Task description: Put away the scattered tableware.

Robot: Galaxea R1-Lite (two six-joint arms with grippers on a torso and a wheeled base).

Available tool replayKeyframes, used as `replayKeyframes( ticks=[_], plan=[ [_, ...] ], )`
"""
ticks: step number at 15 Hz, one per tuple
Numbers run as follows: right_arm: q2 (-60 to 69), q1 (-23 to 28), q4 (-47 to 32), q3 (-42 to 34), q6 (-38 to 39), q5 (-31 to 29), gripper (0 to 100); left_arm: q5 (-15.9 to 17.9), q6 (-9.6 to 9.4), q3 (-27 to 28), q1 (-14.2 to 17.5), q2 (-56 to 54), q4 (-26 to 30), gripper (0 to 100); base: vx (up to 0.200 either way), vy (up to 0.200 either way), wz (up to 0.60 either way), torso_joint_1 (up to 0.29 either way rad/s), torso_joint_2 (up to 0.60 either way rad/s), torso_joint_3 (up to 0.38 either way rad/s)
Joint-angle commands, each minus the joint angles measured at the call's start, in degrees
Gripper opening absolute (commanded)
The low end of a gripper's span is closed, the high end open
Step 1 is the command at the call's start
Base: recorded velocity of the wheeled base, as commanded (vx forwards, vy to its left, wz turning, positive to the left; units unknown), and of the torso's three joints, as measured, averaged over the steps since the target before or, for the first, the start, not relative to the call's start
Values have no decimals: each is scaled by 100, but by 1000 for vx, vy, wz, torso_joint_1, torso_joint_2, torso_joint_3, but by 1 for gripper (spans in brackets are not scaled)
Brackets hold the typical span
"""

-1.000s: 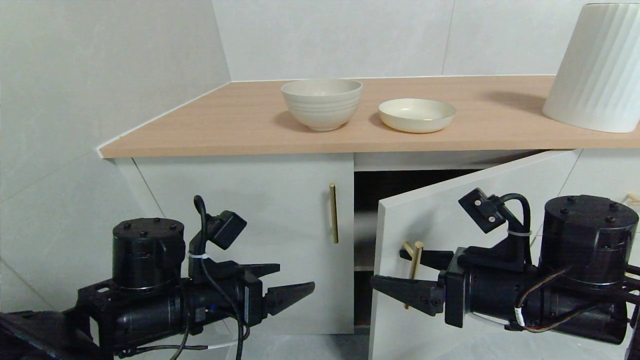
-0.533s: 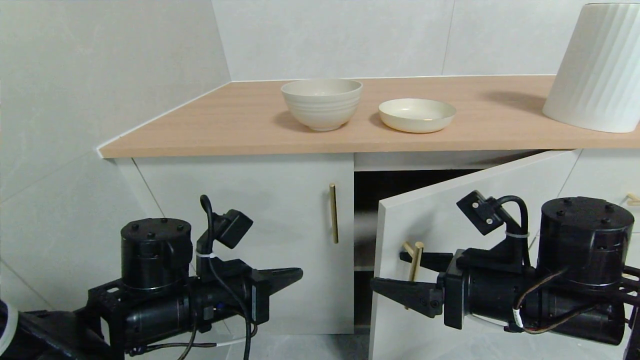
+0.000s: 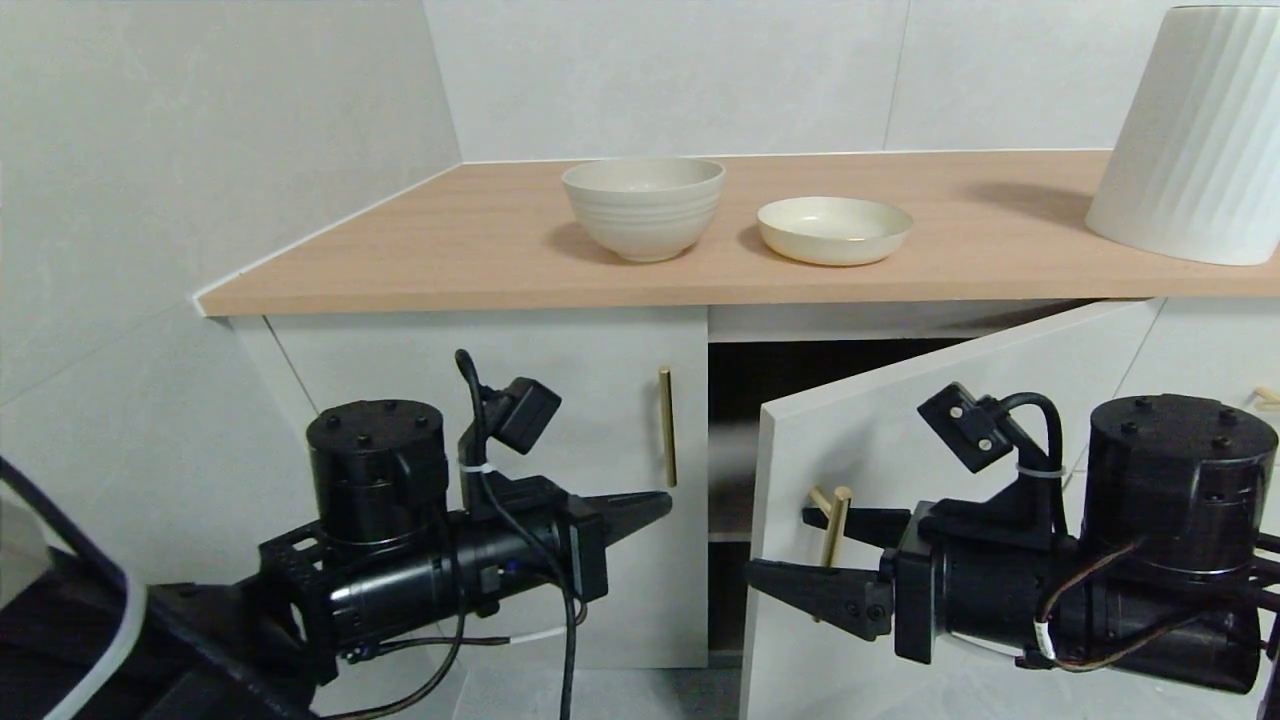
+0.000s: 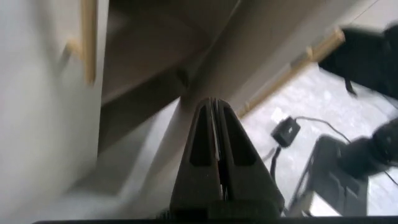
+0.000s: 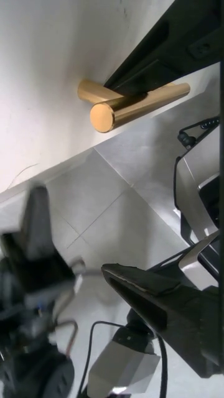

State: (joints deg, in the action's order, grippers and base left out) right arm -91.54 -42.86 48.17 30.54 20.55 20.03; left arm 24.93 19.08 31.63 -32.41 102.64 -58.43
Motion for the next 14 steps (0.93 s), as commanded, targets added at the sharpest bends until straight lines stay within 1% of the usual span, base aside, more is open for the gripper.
replayKeyframes(
  ticks=[1, 2, 3, 4, 5, 7, 9, 11, 12, 14],
  plan=[
    [48, -3, 26, -13, -7, 1, 100, -6, 8, 449, -125, 687, -248, 0, 0, 0, 0, 0, 0, 0],
    [136, -3, 0, -57, -7, 1, 100, -41, 8, 598, -239, 977, -652, 0, 0, 0, 0, 0, 0, 0],
    [154, -3, 0, -57, -7, 1, 100, -32, 8, 625, -327, 1047, -802, 0, 0, 0, 0, 0, 0, 0],
    [163, -3, -9, -57, -7, 1, 100, -32, 8, 625, -327, 1047, -802, 0, 0, 0, 0, 0, 0, 0],
    [189, -3, -9, -83, -16, 1, 100, -41, 17, 853, -485, 1179, -793, 0, 0, 0, 0, 0, 0, 0],
    [189, -3, -9, -109, -16, 1, 100, -41, 8, 985, -555, 1495, -819, 0, 0, 0, 0, 0, 0, 0],
    [224, -3, -9, -162, -25, 1, 100, -41, 8, 1143, -599, 1741, -995, 0, 0, 0, 0, 0, 0, 0],
    [242, -3, -9, -215, -34, -43, 100, -58, 17, 1196, -687, 1785, -1039, 0, 0, 0, 0, 0, 0, 0],
    [259, -3, -9, -250, -43, -43, 100, -120, 17, 1205, -731, 1785, -1039, 0, 0, 0, 0, 0, 0, 0],
    [295, 24, -9, -312, -69, -43, 100, -155, 17, 1372, -766, 1829, -1039, 0, 0, 0, 0, 0, 0, 0]
  ],
)
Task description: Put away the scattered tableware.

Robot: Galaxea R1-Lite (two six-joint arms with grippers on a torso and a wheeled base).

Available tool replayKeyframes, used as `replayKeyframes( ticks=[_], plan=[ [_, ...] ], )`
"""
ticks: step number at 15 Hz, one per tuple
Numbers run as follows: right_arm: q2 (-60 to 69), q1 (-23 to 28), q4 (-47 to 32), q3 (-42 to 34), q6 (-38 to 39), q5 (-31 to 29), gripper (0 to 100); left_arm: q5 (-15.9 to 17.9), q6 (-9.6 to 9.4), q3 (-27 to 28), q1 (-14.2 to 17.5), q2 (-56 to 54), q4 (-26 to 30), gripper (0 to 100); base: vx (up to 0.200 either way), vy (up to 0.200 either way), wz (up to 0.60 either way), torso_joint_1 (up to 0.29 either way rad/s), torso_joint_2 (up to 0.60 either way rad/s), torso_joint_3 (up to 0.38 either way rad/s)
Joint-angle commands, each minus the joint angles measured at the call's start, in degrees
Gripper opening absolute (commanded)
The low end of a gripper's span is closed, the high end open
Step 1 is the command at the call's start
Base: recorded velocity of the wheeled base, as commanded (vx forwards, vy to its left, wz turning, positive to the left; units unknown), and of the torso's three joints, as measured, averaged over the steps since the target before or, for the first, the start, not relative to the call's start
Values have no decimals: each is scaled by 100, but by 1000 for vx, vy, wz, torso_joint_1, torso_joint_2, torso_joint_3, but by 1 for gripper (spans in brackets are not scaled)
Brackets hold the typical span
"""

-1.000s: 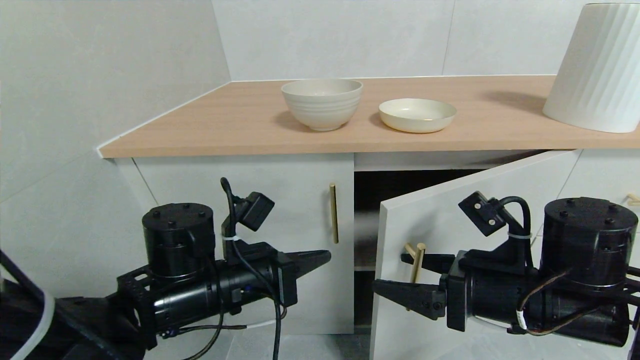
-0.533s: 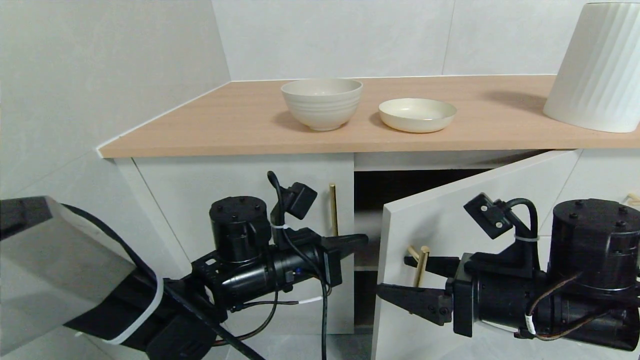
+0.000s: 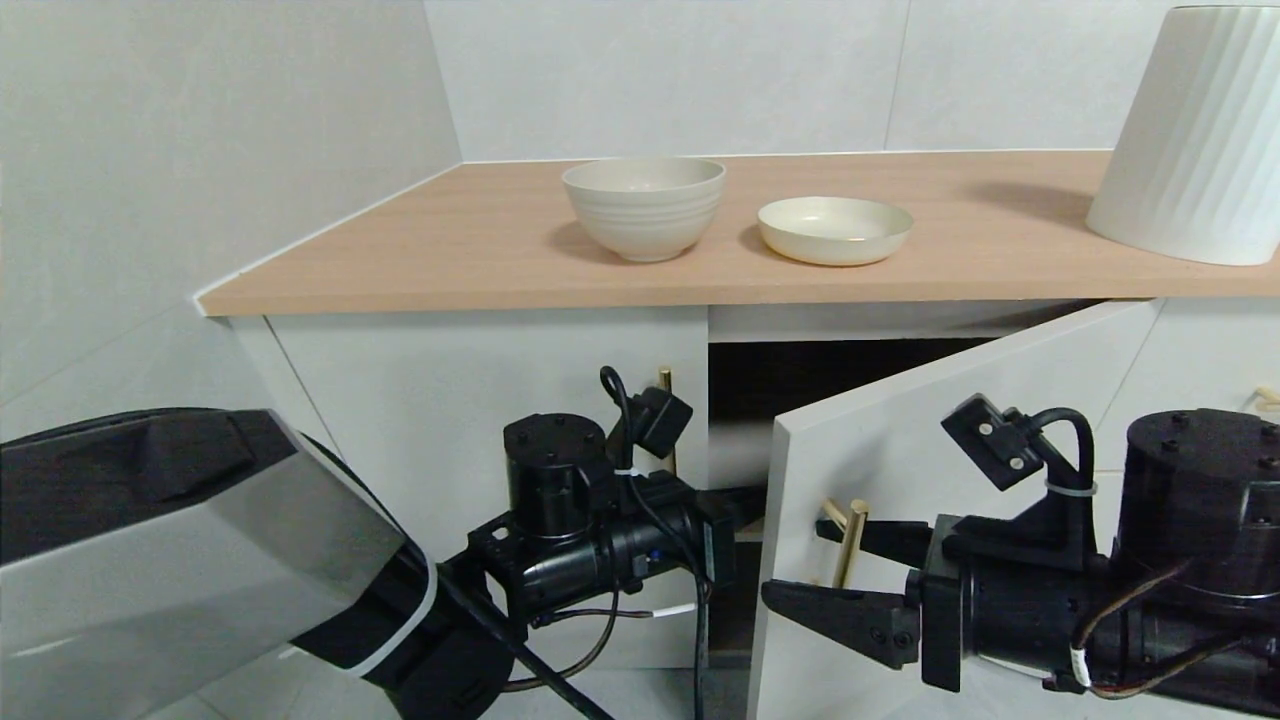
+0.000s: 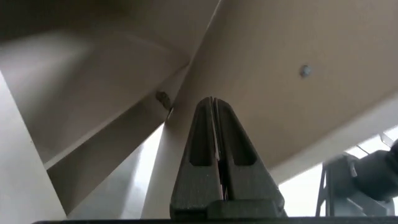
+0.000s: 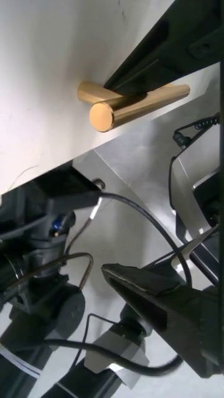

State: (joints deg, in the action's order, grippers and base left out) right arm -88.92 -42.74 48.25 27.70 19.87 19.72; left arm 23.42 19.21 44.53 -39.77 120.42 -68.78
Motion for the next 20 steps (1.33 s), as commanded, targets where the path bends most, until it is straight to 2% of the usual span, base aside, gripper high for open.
replayKeyframes(
  ticks=[1, 7, 9, 11, 12, 14, 19, 20],
  plan=[
    [59, 29, -26, -54, -10, -48, 100, -22, 4, 187, -58, 52, 22, 0, 0, 0, 0, 0, 0, 0],
    [199, 521, -351, -115, -475, -48, 100, -22, 12, 337, -189, 52, 172, 0, 0, 0, 0, 0, 0, 0],
    [463, 556, -448, -247, -475, -48, 100, -22, 30, 381, -198, 8, 251, 0, 0, 0, 0, 0, 0, 0],
    [788, 556, -852, -300, -475, -48, 100, -39, 30, 398, -207, -18, 304, 0, 0, 0, 0, 0, 0, 0],
    [1219, 556, -1336, -388, -467, -4, 100, -83, 30, 398, -251, -45, 374, 0, 0, 0, 0, 0, 0, 0],
    [1579, 556, -1661, -520, -467, 5, 100, -180, 30, 398, -277, -18, 374, 0, 0, 0, 0, 0, 0, 0],
    [1825, 539, -1696, -854, -467, 5, 100, -188, 30, 407, -286, -10, 418, 0, 0, 0, 0, 0, 0, 0],
    [1817, 539, -1696, -854, -467, 14, 100, -197, 30, 407, -295, -18, 418, 0, -200, 0, 0, 2, 2, 2]
  ],
)
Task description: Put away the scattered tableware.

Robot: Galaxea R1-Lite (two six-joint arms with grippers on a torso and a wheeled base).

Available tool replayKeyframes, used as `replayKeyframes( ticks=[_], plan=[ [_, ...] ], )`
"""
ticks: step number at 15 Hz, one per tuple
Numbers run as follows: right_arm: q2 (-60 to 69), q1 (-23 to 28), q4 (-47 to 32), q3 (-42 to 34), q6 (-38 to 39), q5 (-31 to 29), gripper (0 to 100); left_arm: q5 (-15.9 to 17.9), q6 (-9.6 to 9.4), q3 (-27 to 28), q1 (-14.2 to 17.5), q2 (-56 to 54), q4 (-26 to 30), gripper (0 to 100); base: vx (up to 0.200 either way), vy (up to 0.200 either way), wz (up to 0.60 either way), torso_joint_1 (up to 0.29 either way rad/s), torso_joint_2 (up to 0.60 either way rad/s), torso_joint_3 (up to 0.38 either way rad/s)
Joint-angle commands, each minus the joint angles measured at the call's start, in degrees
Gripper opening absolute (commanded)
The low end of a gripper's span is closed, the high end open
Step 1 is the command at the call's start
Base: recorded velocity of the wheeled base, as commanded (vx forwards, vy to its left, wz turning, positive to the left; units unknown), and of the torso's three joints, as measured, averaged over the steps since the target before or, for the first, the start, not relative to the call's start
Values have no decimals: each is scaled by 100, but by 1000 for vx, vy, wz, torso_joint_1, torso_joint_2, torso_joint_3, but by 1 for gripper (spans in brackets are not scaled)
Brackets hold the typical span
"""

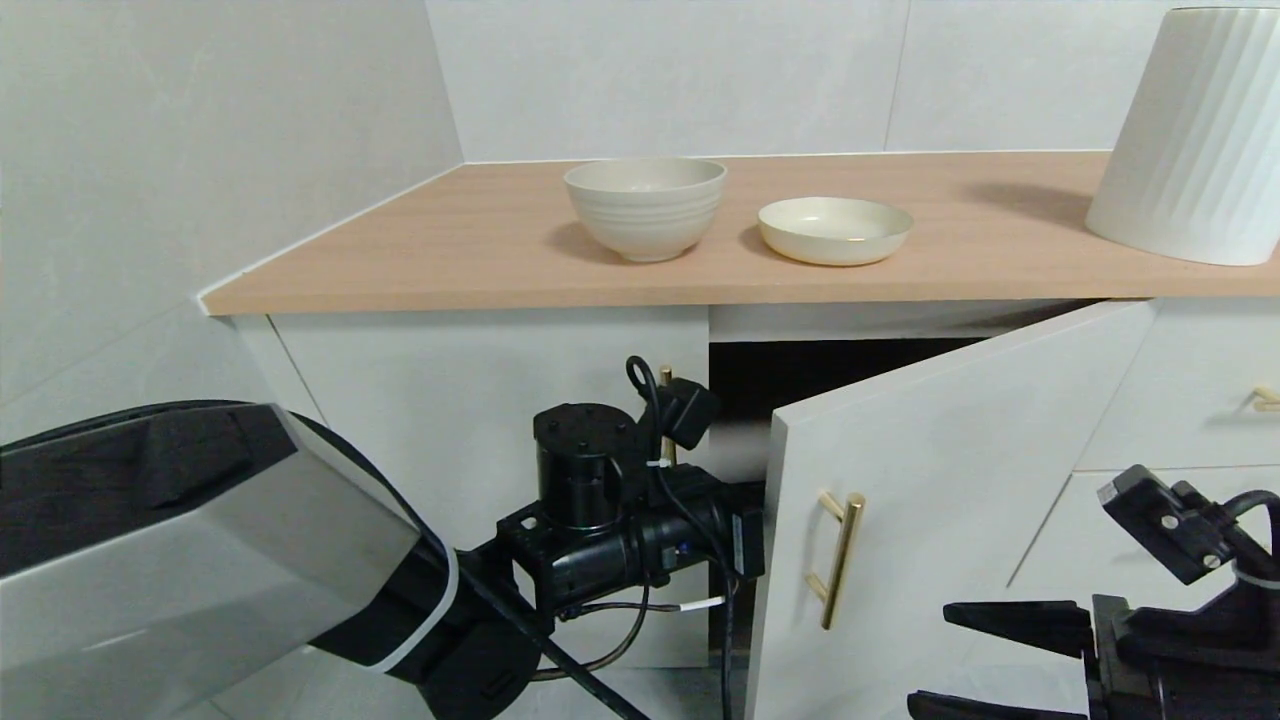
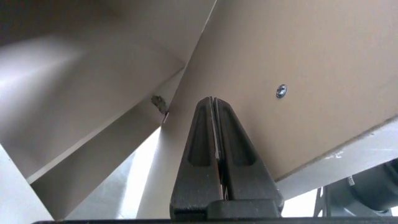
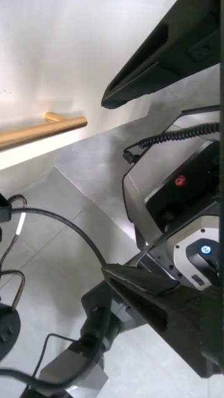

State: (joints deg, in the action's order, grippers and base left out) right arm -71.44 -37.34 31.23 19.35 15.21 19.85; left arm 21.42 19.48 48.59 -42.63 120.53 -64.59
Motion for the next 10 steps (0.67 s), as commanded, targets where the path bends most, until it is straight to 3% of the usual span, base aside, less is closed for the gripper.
replayKeyframes(
  ticks=[1, 5, 10],
  plan=[
    [68, -10, 6, -19, -1, 10, 100, -15, 3, 1, -8, -29, -1, 0, -200, 0, 0, 2, 7, 7],
    [68, -19, 6, -45, -1, 10, 100, -15, -6, 124, -17, -3, 122, 0, -200, 0, 0, 1, 2, -2],
    [86, -28, 6, -45, -1, 10, 100, -15, 3, 599, -26, 111, 640, 0, 0, 0, 0, 0, 0, 0]
  ],
)
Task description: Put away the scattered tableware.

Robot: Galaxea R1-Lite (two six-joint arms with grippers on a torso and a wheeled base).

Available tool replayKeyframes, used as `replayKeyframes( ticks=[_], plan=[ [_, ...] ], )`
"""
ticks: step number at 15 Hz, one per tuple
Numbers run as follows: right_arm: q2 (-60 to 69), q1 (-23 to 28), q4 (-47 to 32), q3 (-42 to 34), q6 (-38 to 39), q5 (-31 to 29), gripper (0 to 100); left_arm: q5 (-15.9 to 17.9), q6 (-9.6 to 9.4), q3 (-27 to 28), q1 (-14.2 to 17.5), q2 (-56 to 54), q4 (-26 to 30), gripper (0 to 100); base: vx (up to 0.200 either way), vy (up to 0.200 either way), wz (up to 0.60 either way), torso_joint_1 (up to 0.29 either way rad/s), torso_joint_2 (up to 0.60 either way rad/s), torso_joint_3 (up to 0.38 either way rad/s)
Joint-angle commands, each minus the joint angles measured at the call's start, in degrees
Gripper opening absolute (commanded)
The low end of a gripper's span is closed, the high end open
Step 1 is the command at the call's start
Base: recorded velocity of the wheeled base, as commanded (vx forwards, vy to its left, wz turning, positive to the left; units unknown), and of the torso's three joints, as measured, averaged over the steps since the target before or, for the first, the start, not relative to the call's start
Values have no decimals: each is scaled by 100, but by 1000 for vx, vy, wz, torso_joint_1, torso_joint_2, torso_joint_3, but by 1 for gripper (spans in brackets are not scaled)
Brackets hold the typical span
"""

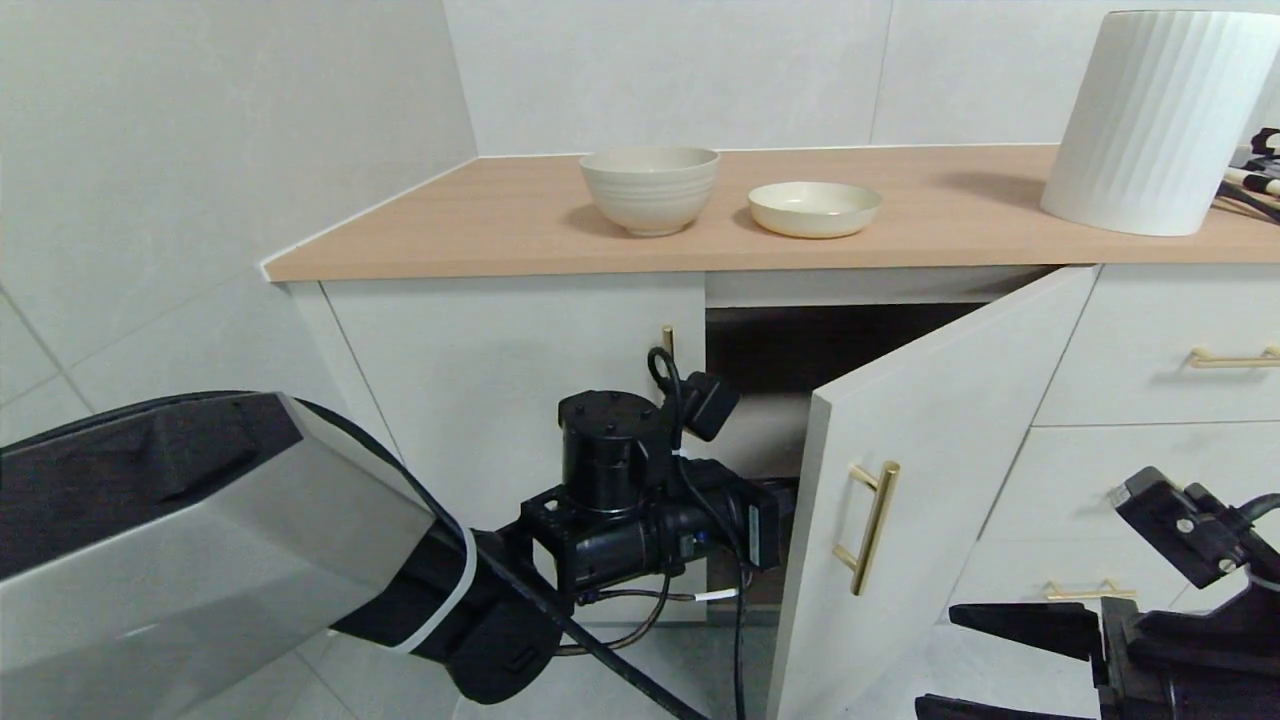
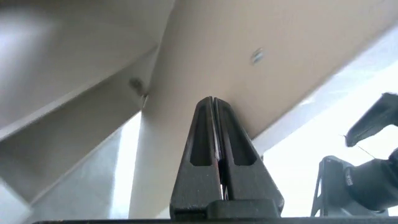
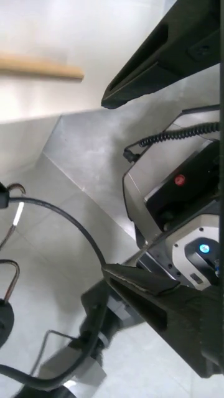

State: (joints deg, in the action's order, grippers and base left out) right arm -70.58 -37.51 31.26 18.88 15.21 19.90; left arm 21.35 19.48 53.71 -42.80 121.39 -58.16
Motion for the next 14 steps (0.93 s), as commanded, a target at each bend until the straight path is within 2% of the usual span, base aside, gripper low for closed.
replayKeyframes(
  ticks=[1, 4, 8, 12, 14],
  plan=[
    [1, -11, 3, 1, -1, -3, 100, -8, 3, 122, -9, 33, 59, 0, 0, 0, 0, 0, 0, 0],
    [1, -19, 3, 1, -1, -3, 100, -25, 3, 412, -18, 42, 367, 0, 0, 0, 0, 0, 0, 0],
    [10, -11, 3, -7, -1, -3, 100, -25, 3, 799, -44, 244, 578, 0, -200, 0, 0, 8, 6, 1],
    [10, -11, 3, -16, -1, -3, 100, -157, 3, 1159, -44, 534, 569, 0, 0, 0, 0, 0, 0, 0],
    [62, -11, 3, -16, -1, -3, 100, -166, 3, 1168, -70, 534, 569, 0, 0, 0, 0, 0, 0, 0]
  ],
)
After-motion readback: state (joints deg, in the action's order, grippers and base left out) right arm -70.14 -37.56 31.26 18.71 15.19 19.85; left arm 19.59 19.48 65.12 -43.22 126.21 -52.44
